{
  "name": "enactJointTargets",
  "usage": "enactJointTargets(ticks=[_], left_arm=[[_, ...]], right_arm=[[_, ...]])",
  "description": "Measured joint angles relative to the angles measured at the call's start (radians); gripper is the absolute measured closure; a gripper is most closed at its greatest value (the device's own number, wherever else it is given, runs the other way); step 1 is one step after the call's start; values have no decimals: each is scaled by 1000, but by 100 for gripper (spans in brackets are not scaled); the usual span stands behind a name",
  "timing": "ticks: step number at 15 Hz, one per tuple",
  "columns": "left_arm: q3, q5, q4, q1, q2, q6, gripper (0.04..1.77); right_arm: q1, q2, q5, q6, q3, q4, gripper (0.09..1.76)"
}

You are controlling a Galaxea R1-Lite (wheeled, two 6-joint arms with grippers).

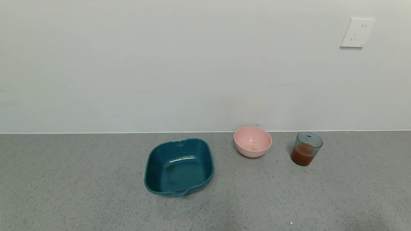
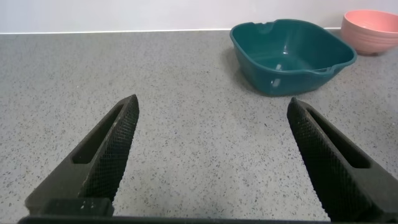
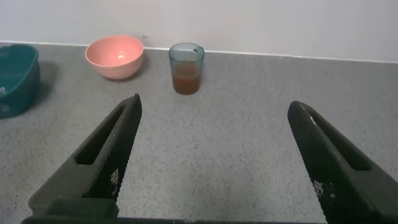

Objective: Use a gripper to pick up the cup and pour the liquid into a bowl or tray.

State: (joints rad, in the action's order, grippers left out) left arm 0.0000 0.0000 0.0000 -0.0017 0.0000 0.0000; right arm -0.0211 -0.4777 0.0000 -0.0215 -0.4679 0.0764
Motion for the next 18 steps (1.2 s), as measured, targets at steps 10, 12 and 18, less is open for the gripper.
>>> enactJointTargets(ticks=[10,12,18], left_arm=[[0,0,0,0,0,0,9],[0,0,0,0,0,0,9],[0,0,0,0,0,0,9]], right_arm=[[89,-674,2,7,14,-350,14],[120,-799,0,21,24,-425,14],[178,-1134,-68,69,41,-710,14]])
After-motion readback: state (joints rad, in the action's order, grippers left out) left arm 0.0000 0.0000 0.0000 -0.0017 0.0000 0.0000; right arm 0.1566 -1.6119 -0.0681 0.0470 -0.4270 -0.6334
